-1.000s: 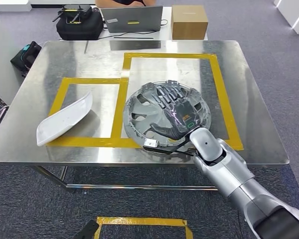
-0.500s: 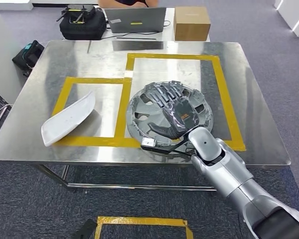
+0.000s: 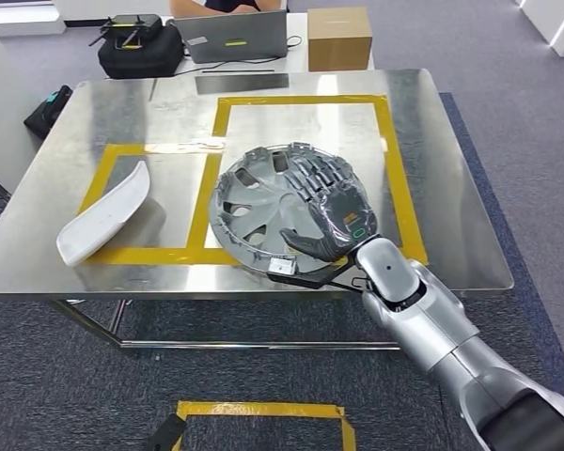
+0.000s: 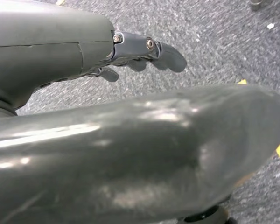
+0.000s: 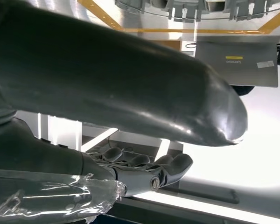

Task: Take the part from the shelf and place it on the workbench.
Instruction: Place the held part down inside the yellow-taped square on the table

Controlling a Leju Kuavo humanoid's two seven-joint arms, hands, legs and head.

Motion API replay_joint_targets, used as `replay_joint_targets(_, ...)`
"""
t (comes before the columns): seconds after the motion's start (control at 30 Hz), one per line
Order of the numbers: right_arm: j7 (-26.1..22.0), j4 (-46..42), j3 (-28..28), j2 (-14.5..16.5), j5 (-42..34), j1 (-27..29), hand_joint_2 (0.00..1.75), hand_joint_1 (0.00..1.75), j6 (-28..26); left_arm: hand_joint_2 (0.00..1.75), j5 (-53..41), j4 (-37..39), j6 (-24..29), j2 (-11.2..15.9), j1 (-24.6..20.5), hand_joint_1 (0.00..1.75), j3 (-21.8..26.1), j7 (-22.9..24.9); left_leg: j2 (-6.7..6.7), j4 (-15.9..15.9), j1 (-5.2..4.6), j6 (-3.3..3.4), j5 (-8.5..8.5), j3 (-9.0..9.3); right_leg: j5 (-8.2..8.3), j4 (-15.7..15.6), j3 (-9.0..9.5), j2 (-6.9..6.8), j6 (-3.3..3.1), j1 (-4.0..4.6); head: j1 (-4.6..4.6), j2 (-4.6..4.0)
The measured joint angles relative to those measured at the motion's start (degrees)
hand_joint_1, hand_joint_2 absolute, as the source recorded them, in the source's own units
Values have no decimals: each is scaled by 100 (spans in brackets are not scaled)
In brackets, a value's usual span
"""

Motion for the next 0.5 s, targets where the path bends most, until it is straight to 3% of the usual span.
replay_joint_targets(0.07, -4, 1, 5, 2, -16, 5, 0, 0, 14, 0, 0, 0, 16, -2, -4, 0, 0, 2, 4, 780, -52, 39, -503, -265, 87, -4, -111, -13, -70, 46, -13, 1)
replay_joint_targets(0.1, -6, 1, 10, 2, -21, 9, 0, 0, 22, 0, 1, 0, 22, -5, -4, 0, 0, 2, 4, 1090, -78, 64, -629, -341, 132, -4, -168, -19, -89, 76, -15, 0)
replay_joint_targets(0.13, -8, 0, 16, 2, -26, 13, 0, 0, 31, 0, 2, 0, 27, -8, -5, 0, 0, 4, 4, 1239, -104, 100, -637, -337, 180, -4, -226, -23, -104, 108, -15, 0)
replay_joint_targets(0.17, -11, -1, 20, 2, -30, 15, 0, 0, 38, 0, 4, 0, 32, -9, -5, 0, 0, 6, 4, 1191, -132, 146, -542, -238, 230, -3, -284, -25, -115, 136, -14, 0)
replay_joint_targets(0.23, -14, -5, 22, 2, -35, 11, 0, 0, 53, 0, 10, -1, 43, -8, -13, 0, 0, 9, 4, 601, -201, 266, -274, 216, 329, -2, -384, -24, -118, 172, -14, 0)
replay_joint_targets(0.3, -15, -20, 21, 1, -40, 0, 0, 0, 65, 0, 16, -3, 51, -3, -32, 0, -1, 9, 5, -108, -265, 346, -214, 681, 421, -5, -448, -27, -88, 199, -8, 0)
replay_joint_targets(0.33, -16, -28, 22, 0, -43, -5, 0, 0, 69, 0, 18, -4, 54, -2, -40, 0, -2, 9, 4, -313, -288, 361, -223, 792, 478, -25, -462, -32, -63, 200, -12, 1)
replay_joint_targets(0.43, -17, -32, 30, -2, -56, 7, 0, 0, 86, 0, 23, -4, 57, -14, -27, 0, -2, 9, 10, -448, -295, 406, -86, 736, 608, -119, -504, -43, 29, 185, -20, 1)
replay_joint_targets(0.47, -17, -32, 31, -3, -61, 16, 0, 0, 93, 0, 26, -4, 60, -12, -17, 0, -1, 9, 17, -463, -282, 436, -18, 687, 501, -63, -555, -45, 61, 183, -10, 1)
replay_joint_targets(0.5, -17, -32, 31, -5, -66, 22, 0, 0, 97, 0, 28, -4, 63, -10, -11, 0, 0, 9, 25, -475, -265, 462, 50, 626, 278, 115, -631, -49, 90, 178, -2, 1)
